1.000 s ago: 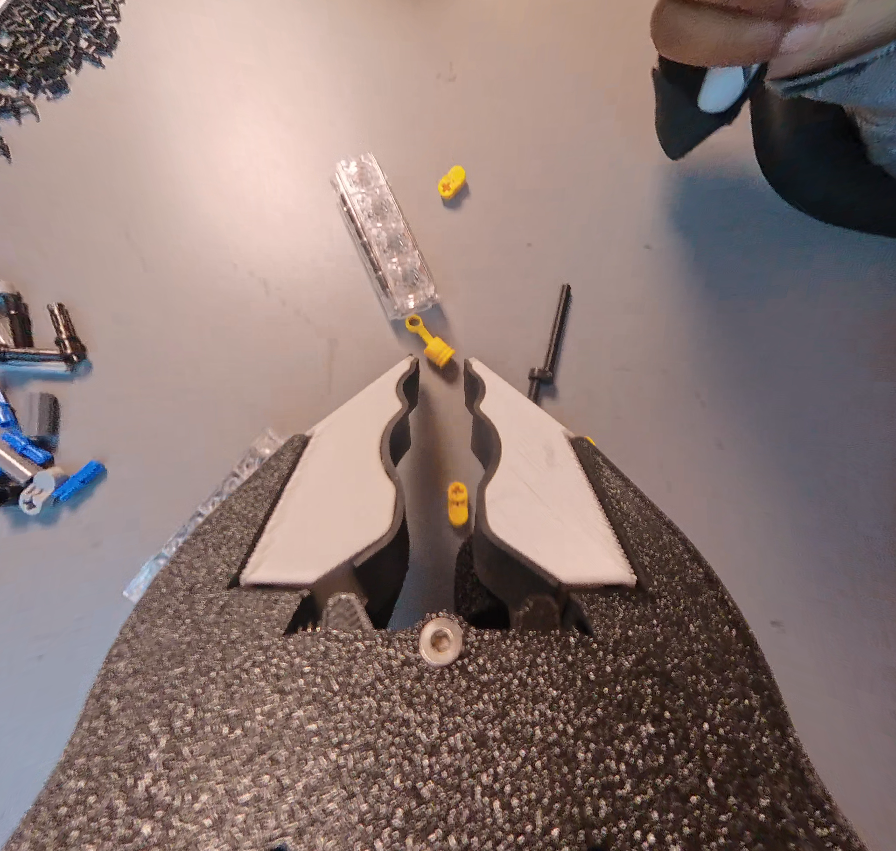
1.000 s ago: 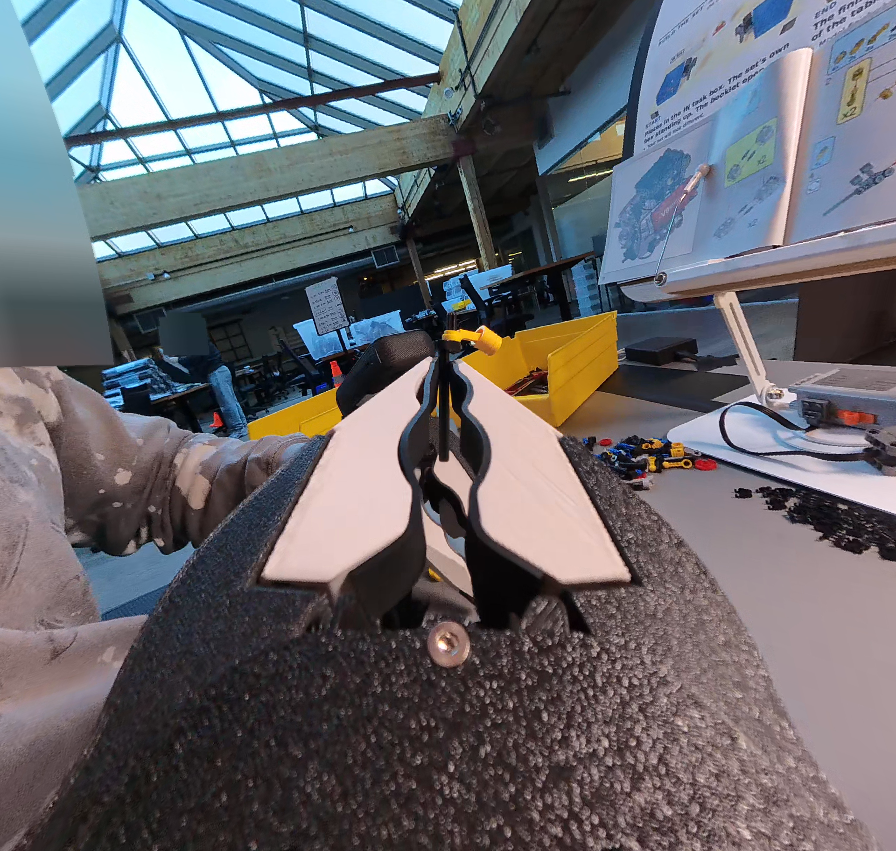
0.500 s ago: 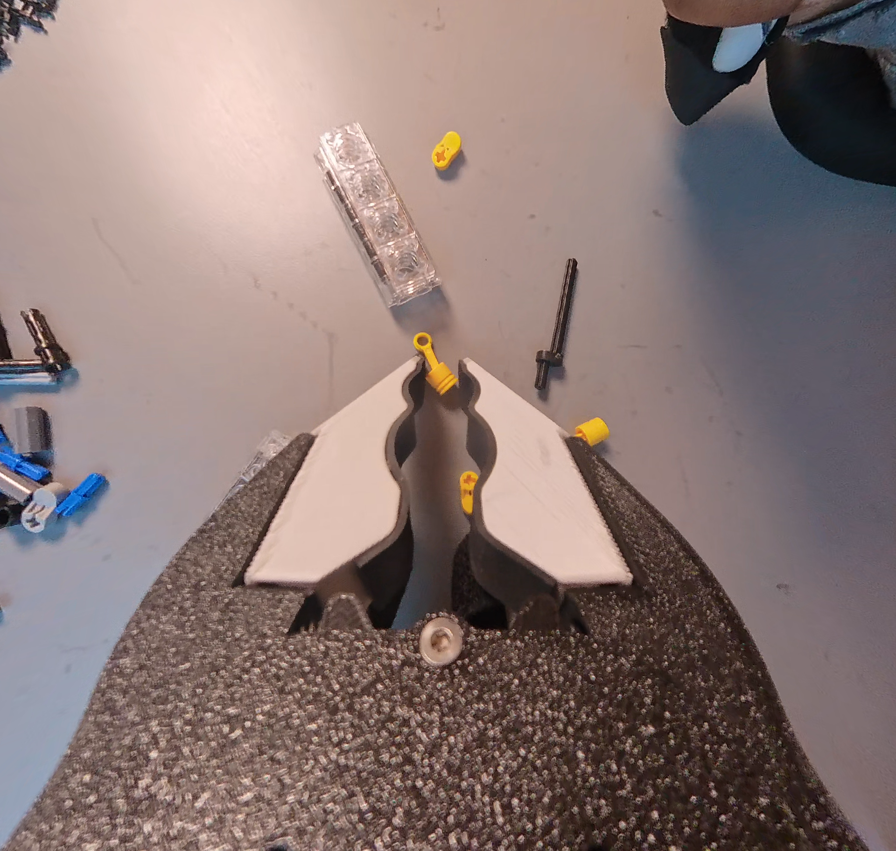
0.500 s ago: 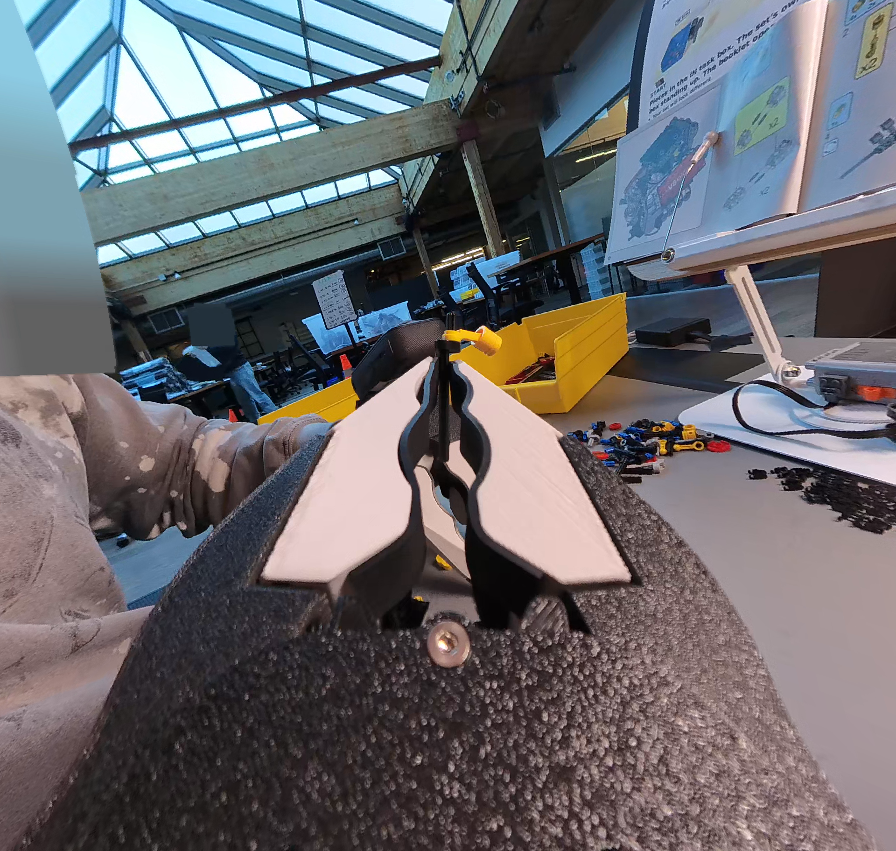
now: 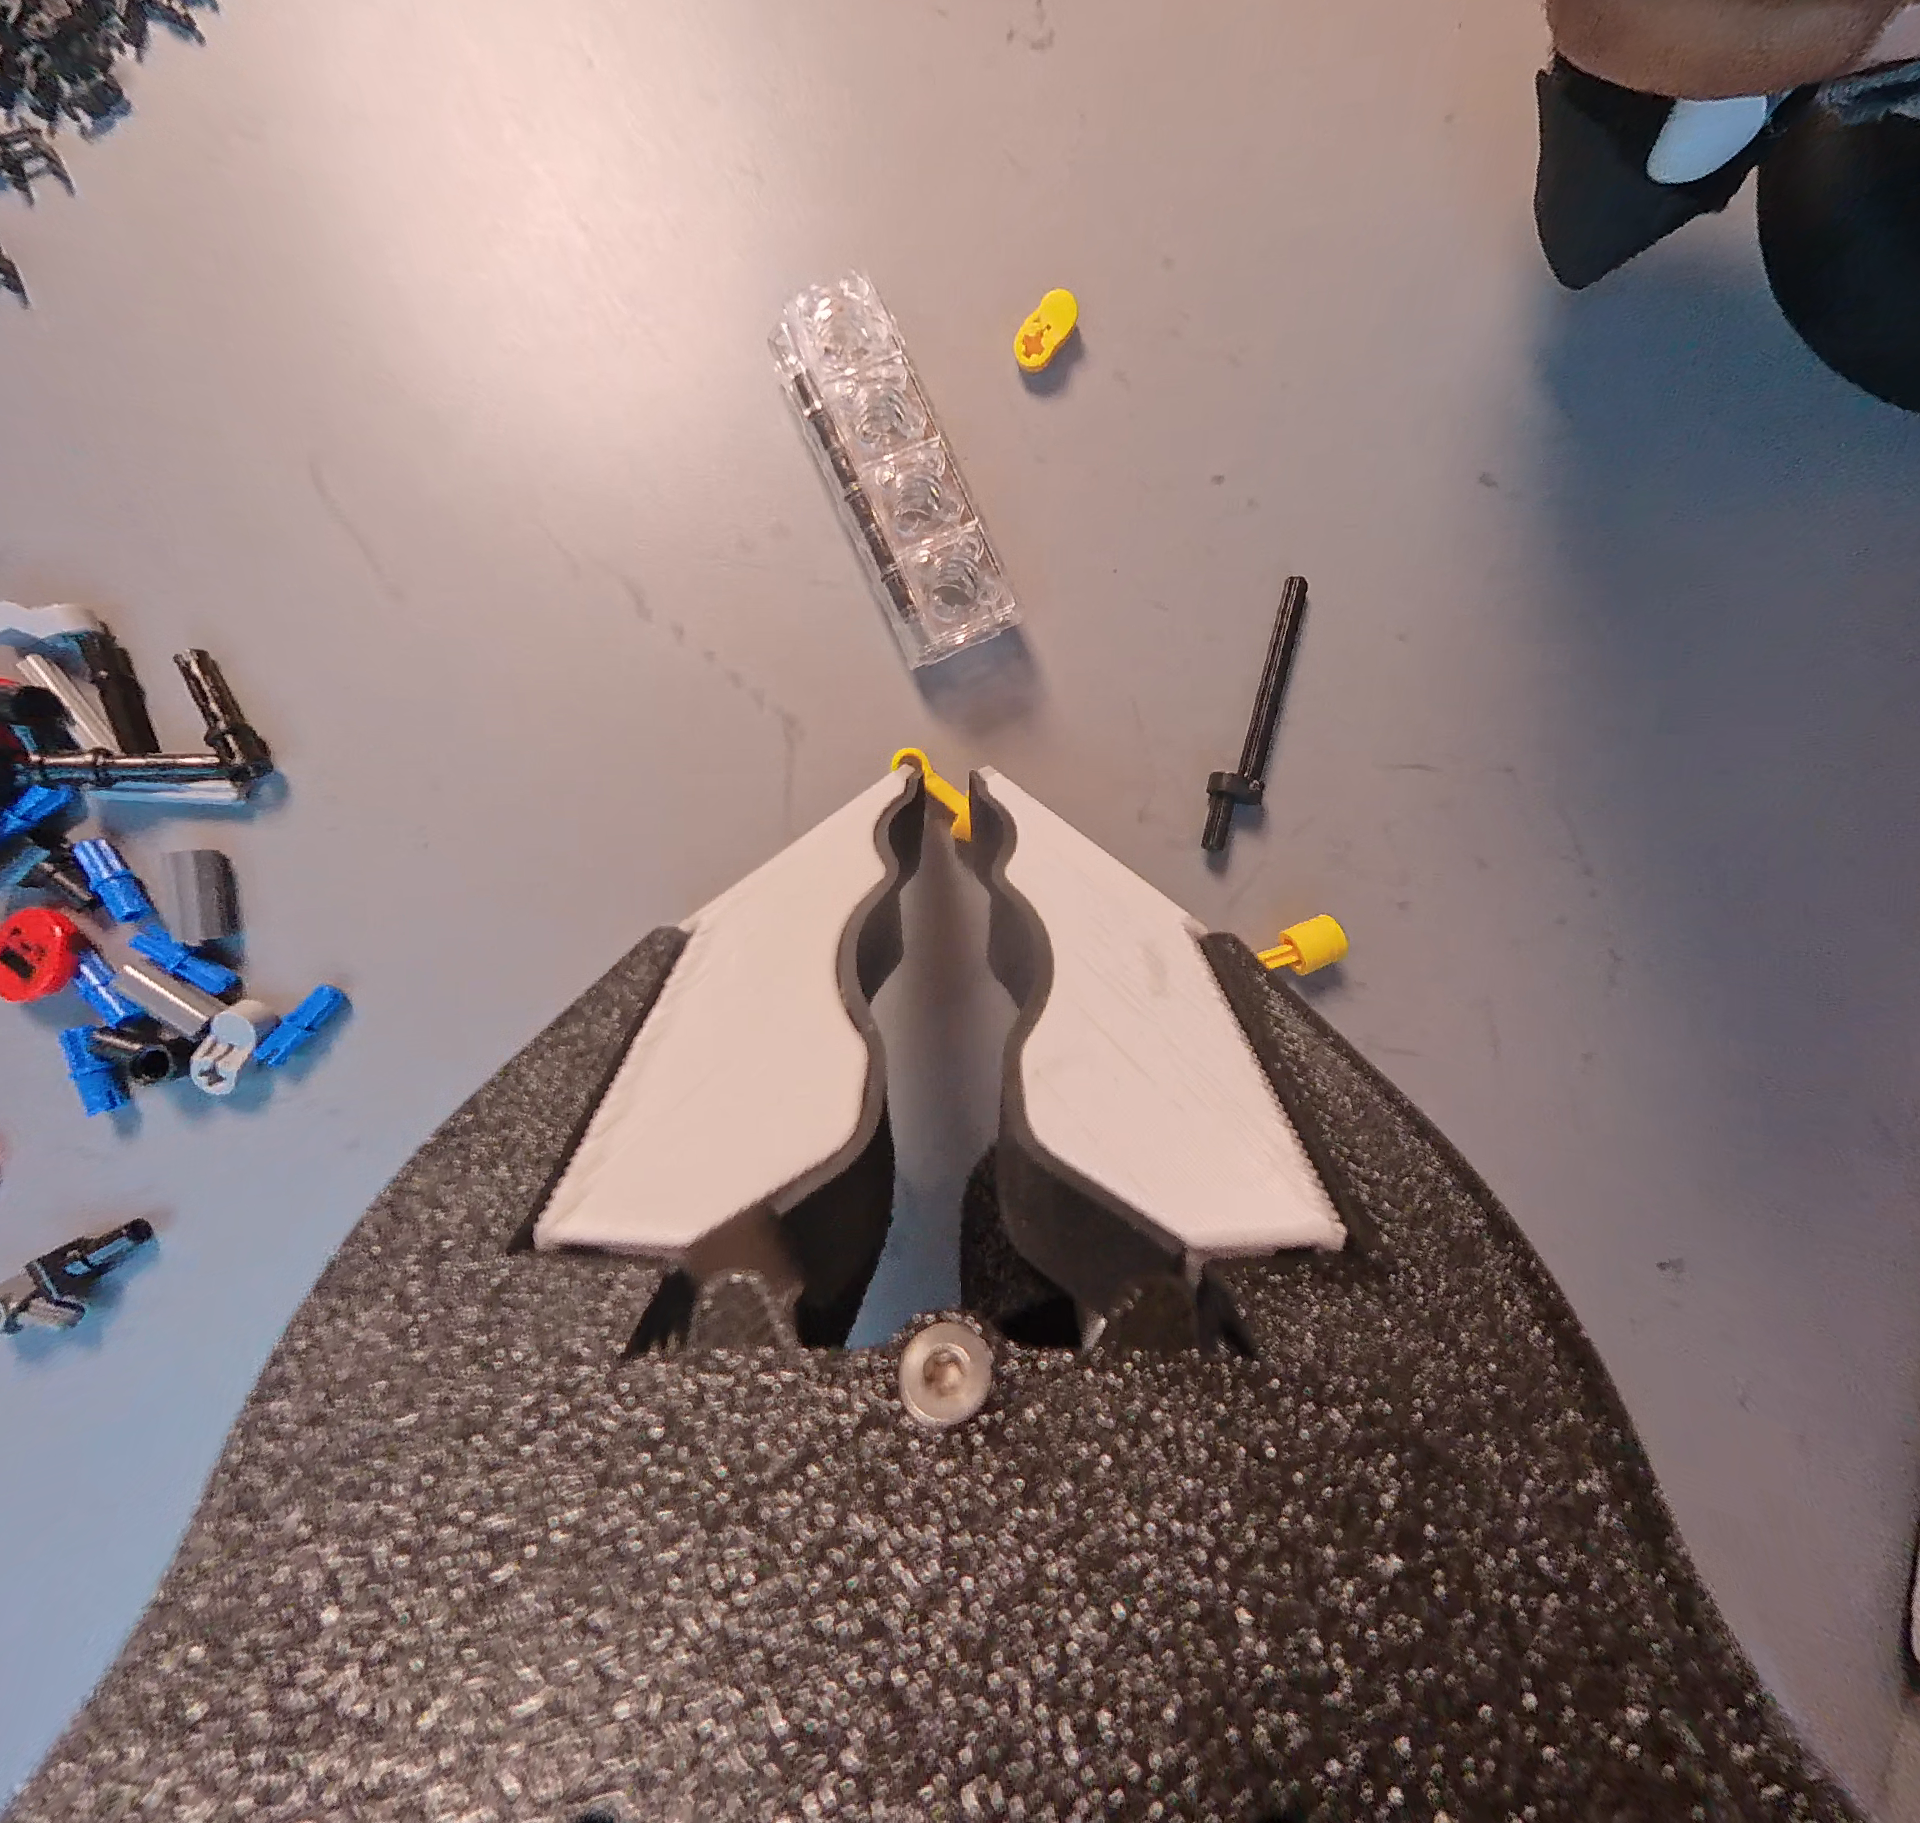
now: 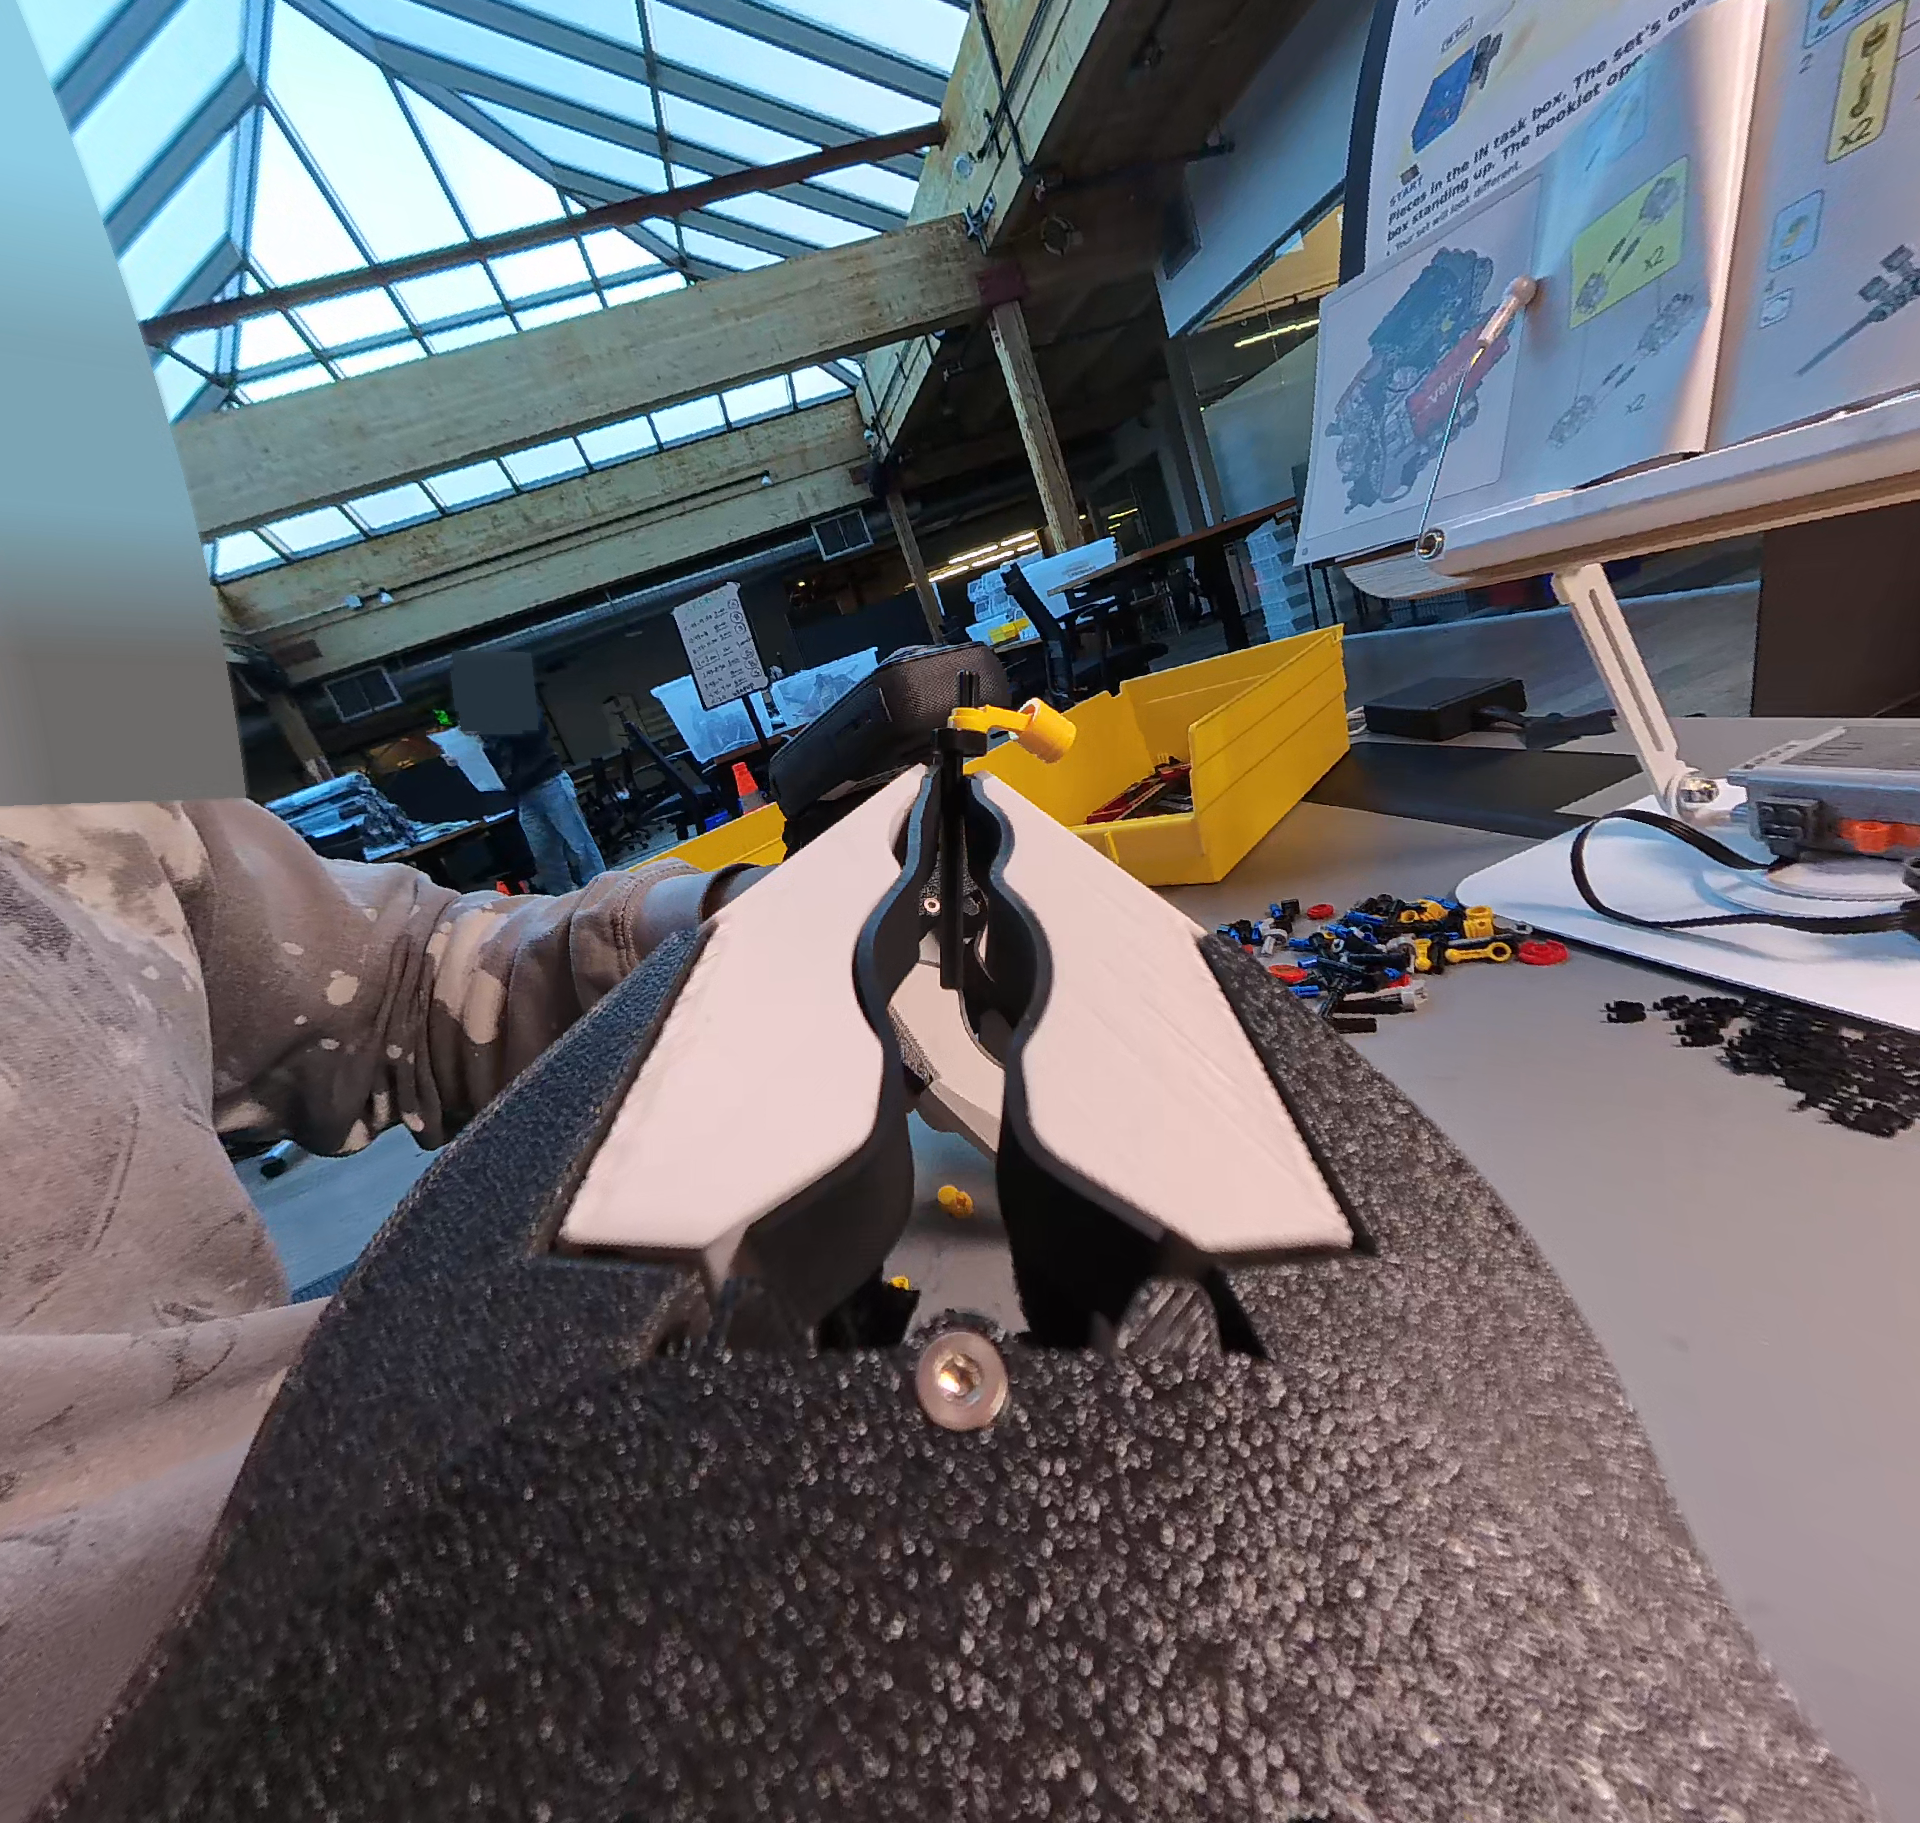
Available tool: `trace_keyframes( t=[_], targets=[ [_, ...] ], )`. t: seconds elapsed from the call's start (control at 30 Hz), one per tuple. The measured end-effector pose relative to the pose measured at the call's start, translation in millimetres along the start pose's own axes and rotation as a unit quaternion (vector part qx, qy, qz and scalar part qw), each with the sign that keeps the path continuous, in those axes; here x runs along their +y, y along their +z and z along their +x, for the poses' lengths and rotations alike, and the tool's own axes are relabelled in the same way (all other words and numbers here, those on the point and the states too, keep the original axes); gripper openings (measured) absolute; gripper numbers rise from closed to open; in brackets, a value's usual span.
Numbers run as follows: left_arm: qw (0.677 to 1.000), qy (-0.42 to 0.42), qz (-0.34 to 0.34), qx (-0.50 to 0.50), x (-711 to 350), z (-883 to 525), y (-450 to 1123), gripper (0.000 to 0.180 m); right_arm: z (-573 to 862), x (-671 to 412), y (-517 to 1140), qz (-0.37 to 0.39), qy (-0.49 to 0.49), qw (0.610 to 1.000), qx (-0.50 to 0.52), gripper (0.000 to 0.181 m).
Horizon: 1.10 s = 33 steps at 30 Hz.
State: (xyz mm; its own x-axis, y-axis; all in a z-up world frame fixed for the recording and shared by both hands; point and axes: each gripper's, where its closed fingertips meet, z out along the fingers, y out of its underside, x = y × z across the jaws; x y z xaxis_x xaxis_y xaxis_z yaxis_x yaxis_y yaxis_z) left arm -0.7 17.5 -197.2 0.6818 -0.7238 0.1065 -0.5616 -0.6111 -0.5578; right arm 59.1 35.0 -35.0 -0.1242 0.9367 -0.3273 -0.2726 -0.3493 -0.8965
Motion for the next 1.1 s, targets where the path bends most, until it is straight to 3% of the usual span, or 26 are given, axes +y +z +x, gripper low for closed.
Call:
trace_keyframes(
  t=[0.3, 0.6, 1.1],
  targets=[
    [0.999, 0.022, -0.026, -0.014, 10, -6, -6, 0.005, -1, -2, -1, 0.003, 0.006, 1.000, -0.005, 0.003],
    [0.999, -0.024, -0.028, 0.005, 16, -9, -11, 0.006, -2, -1, 0, 0.000, 0.007, 1.000, -0.007, 0.003],
    [0.999, -0.019, -0.035, -0.010, 22, -10, -9, 0.008, -4, -1, 0, 0.001, 0.009, 1.000, -0.011, 0.003]
  ],
)
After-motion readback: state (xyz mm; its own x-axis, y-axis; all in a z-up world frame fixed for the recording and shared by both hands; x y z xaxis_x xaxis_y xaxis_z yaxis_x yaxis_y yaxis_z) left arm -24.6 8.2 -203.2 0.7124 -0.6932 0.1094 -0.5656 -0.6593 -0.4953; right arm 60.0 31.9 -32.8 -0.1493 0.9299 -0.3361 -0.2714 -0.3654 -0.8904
